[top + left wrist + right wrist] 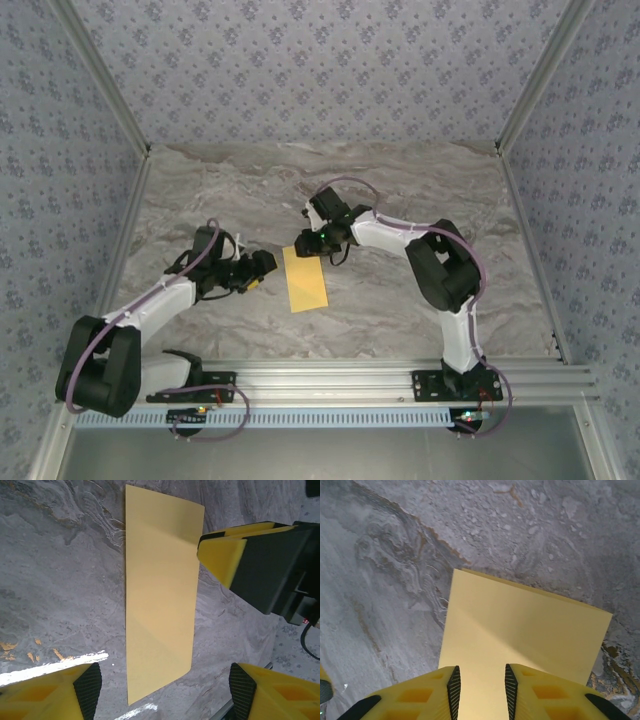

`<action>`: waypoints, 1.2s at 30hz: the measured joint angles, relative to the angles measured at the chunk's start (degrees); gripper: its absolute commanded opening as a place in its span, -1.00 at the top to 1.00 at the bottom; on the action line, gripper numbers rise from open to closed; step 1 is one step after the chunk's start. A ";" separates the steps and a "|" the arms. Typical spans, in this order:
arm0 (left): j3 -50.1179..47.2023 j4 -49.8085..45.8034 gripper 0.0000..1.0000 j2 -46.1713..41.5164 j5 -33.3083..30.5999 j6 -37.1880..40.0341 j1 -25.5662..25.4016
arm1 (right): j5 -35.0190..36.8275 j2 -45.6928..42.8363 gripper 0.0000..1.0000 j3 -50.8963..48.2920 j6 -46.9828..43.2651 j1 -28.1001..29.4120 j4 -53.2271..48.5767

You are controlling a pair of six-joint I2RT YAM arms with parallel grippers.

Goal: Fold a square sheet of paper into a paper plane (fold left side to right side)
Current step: Third fold the triangle at the center of the table.

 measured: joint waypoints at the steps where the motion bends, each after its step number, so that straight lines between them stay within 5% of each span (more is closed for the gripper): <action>1: 0.00 0.35 -0.41 0.44 0.13 -0.15 -0.24 | 0.22 0.20 0.42 0.00 0.00 -0.04 -0.13; 18: 4.57 4.17 -0.32 13.60 -0.11 -2.27 -8.94 | 2.56 2.62 0.53 -0.15 -2.23 -1.25 -2.23; 36: 9.03 2.19 -0.27 19.54 -3.78 -2.25 -11.26 | 2.27 2.62 0.54 -0.52 -2.86 -1.40 -1.77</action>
